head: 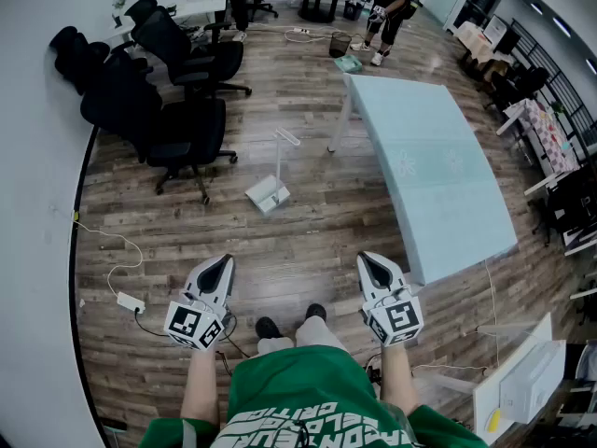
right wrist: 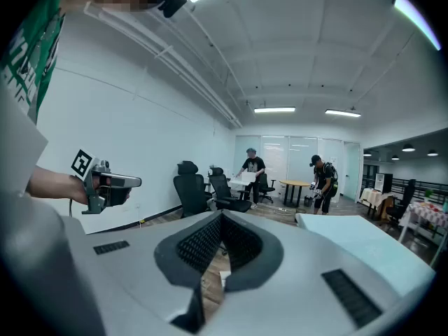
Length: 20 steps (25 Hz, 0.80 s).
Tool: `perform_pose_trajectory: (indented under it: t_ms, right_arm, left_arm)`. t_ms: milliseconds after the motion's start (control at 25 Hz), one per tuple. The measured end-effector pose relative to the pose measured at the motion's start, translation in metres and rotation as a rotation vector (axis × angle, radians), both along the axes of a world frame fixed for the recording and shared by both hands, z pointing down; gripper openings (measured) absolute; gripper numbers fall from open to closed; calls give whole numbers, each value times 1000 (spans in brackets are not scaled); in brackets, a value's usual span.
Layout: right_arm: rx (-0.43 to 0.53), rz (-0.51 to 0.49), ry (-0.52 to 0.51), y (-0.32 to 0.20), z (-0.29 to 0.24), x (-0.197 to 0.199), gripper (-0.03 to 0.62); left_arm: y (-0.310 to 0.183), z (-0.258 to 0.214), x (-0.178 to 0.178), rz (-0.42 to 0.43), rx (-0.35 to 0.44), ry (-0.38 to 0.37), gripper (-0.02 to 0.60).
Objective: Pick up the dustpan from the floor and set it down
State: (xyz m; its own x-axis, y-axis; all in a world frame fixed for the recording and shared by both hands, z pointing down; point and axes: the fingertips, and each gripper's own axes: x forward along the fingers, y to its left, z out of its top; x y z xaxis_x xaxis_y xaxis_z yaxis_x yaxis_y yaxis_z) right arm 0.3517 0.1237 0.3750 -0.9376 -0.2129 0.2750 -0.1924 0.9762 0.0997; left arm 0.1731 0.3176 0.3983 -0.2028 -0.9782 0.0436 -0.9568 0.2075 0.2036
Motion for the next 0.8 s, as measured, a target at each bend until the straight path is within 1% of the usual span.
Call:
perform_pose_trajectory:
  t_ms: [280, 480, 640, 800]
  right_arm:
    - [-4, 9, 8, -1, 10, -20, 6]
    - [-20, -12, 15, -9, 17, -39, 6]
    - [-35, -38, 8, -24, 28, -72, 6]
    - [-45, -55, 6, -53, 42, -117, 6]
  left_arm:
    - [0, 4, -22, 13, 2, -6, 2]
    - [-9, 9, -41, 10, -13, 3, 2]
    - [-24, 19, -68, 7, -35, 4, 2]
    - [-41, 29, -107, -14, -48, 3, 2]
